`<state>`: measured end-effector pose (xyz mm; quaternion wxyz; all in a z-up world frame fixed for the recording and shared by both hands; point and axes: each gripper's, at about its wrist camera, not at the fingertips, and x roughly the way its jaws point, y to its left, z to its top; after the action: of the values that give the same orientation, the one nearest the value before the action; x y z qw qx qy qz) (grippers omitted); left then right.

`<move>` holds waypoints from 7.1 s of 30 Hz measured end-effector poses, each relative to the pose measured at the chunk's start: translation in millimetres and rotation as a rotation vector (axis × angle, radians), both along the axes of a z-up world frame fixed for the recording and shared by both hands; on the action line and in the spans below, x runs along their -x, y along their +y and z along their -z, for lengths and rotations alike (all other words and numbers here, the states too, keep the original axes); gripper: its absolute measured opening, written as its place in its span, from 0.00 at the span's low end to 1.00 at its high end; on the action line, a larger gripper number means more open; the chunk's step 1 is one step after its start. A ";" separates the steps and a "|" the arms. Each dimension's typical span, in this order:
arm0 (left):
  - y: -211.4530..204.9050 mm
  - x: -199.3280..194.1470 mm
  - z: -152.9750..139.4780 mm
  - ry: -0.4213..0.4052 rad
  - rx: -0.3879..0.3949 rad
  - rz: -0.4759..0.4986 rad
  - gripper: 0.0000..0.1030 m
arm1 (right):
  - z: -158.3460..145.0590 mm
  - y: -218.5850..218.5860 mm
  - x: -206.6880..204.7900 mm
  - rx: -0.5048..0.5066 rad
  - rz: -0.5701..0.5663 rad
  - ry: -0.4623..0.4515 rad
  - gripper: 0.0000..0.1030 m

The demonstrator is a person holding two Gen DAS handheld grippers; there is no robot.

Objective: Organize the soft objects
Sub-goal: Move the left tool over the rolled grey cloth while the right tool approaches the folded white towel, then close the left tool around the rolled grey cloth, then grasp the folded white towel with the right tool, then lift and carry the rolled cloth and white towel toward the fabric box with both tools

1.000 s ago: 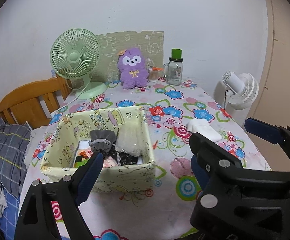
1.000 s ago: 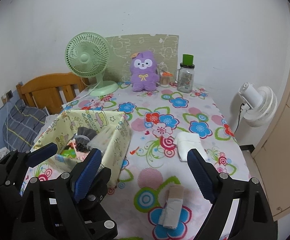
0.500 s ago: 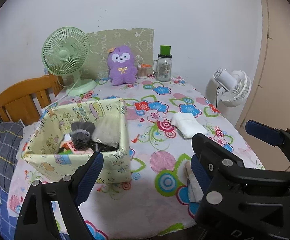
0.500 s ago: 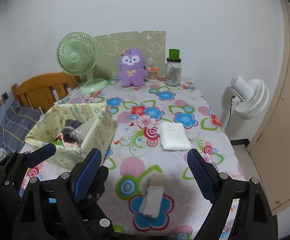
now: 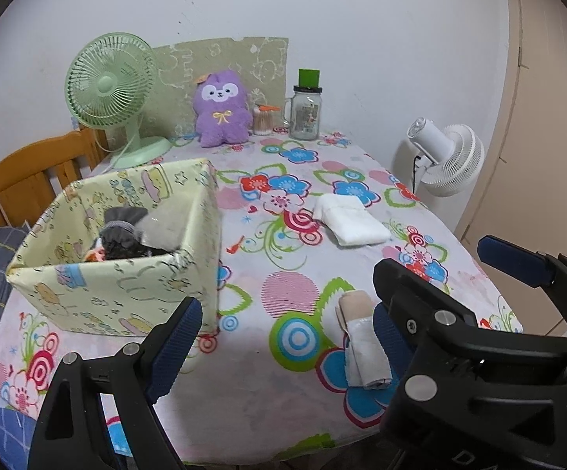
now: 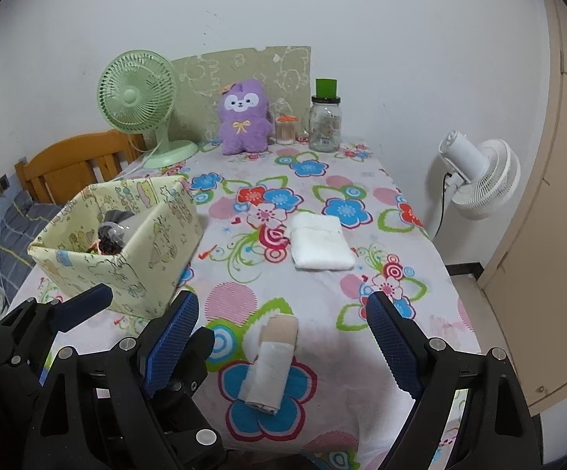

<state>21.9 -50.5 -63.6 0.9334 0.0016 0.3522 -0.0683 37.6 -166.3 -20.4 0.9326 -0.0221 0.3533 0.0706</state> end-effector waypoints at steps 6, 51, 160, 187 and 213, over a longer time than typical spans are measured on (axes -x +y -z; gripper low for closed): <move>-10.5 -7.6 16.4 0.036 0.010 0.022 0.88 | 14.7 -9.6 -4.9 0.006 0.021 0.010 0.87; -61.5 -43.6 73.6 0.135 -0.043 0.024 0.33 | 79.5 -72.7 -39.9 -0.020 0.153 0.081 0.87; -42.6 -115.8 50.8 0.135 -0.053 -0.006 0.14 | 71.3 -34.8 -127.7 -0.040 0.101 0.177 0.57; -35.1 -58.1 19.0 0.047 -0.050 0.026 0.14 | 35.1 -25.5 -65.2 -0.028 0.122 0.087 0.57; -20.4 -18.8 -32.0 -0.044 -0.046 0.036 0.14 | -18.5 -6.6 -27.0 -0.039 0.103 -0.005 0.57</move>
<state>40.7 -71.0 -31.7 0.9392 0.0308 0.3331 -0.0768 64.6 -172.9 -1.9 0.9361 0.0140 0.3502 0.0292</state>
